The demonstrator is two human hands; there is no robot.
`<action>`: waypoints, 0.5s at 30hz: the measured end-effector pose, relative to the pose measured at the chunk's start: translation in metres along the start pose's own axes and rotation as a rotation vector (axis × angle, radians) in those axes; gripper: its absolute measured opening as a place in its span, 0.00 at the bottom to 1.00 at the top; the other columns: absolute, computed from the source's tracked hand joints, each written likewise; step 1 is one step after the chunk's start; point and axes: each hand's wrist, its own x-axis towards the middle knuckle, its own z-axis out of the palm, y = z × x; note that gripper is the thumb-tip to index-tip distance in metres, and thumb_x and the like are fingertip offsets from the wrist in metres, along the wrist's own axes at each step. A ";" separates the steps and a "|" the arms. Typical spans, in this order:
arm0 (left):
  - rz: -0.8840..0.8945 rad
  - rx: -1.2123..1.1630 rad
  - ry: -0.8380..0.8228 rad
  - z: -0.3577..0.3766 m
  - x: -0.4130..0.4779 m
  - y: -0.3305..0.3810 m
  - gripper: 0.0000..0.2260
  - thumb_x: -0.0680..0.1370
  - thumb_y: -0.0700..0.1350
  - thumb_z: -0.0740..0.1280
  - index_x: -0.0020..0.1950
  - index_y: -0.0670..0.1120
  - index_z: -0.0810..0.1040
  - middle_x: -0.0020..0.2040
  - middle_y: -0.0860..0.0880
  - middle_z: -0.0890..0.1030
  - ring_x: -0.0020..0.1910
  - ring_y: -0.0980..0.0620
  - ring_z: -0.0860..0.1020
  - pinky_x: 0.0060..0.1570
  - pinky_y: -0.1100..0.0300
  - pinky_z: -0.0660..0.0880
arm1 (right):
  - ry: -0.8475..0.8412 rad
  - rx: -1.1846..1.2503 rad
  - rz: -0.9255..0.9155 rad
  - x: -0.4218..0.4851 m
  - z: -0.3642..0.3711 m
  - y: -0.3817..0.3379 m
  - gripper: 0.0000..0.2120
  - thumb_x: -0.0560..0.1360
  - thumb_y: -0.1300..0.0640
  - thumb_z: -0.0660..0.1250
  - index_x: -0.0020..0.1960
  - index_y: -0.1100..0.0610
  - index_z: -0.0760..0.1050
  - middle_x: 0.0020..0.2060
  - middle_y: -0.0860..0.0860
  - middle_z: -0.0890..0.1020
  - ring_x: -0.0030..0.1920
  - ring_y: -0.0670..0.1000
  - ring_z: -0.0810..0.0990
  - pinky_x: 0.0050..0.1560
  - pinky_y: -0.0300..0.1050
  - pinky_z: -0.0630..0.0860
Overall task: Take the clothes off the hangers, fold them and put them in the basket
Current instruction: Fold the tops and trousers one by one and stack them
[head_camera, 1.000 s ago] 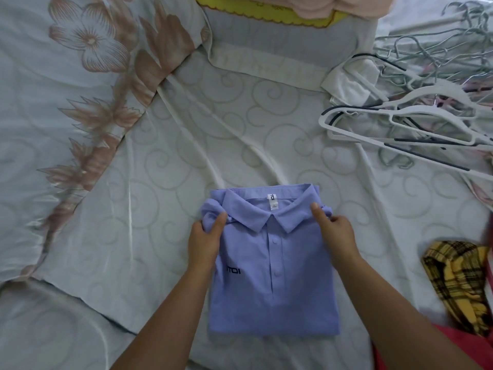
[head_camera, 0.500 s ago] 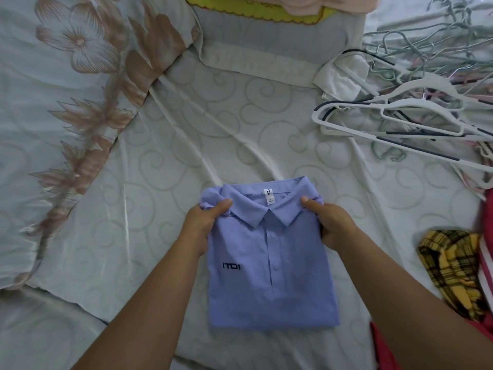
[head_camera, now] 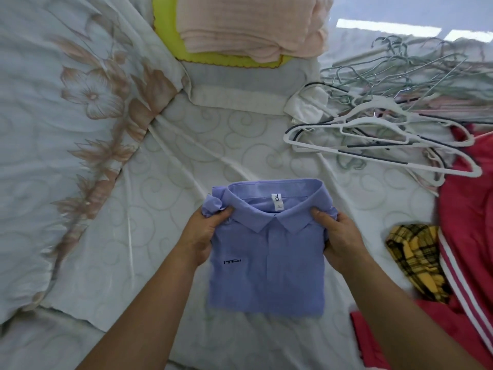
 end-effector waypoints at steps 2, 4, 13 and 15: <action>0.059 0.020 -0.022 0.016 -0.018 0.009 0.04 0.71 0.39 0.71 0.44 0.43 0.79 0.35 0.51 0.83 0.37 0.56 0.81 0.38 0.65 0.77 | -0.008 0.039 -0.070 -0.018 -0.012 -0.004 0.11 0.68 0.53 0.73 0.46 0.59 0.78 0.39 0.54 0.84 0.42 0.54 0.81 0.39 0.42 0.80; 0.109 0.043 -0.043 0.037 -0.040 0.017 0.05 0.71 0.38 0.71 0.44 0.43 0.78 0.35 0.51 0.83 0.37 0.56 0.81 0.37 0.66 0.77 | -0.008 0.056 -0.138 -0.039 -0.027 -0.012 0.30 0.52 0.42 0.80 0.48 0.57 0.80 0.44 0.57 0.84 0.44 0.55 0.82 0.44 0.46 0.80; 0.351 0.125 -0.070 0.177 -0.190 0.045 0.09 0.65 0.43 0.72 0.40 0.43 0.75 0.29 0.52 0.81 0.36 0.52 0.80 0.35 0.65 0.76 | 0.067 0.083 -0.346 -0.176 -0.153 -0.082 0.33 0.48 0.35 0.79 0.40 0.59 0.76 0.36 0.57 0.80 0.39 0.54 0.78 0.36 0.44 0.76; 0.367 0.149 -0.061 0.220 -0.230 0.046 0.22 0.54 0.54 0.75 0.36 0.43 0.72 0.27 0.52 0.78 0.39 0.47 0.76 0.39 0.60 0.74 | 0.082 0.069 -0.369 -0.215 -0.194 -0.101 0.39 0.45 0.32 0.79 0.41 0.61 0.74 0.36 0.59 0.77 0.38 0.54 0.75 0.38 0.46 0.73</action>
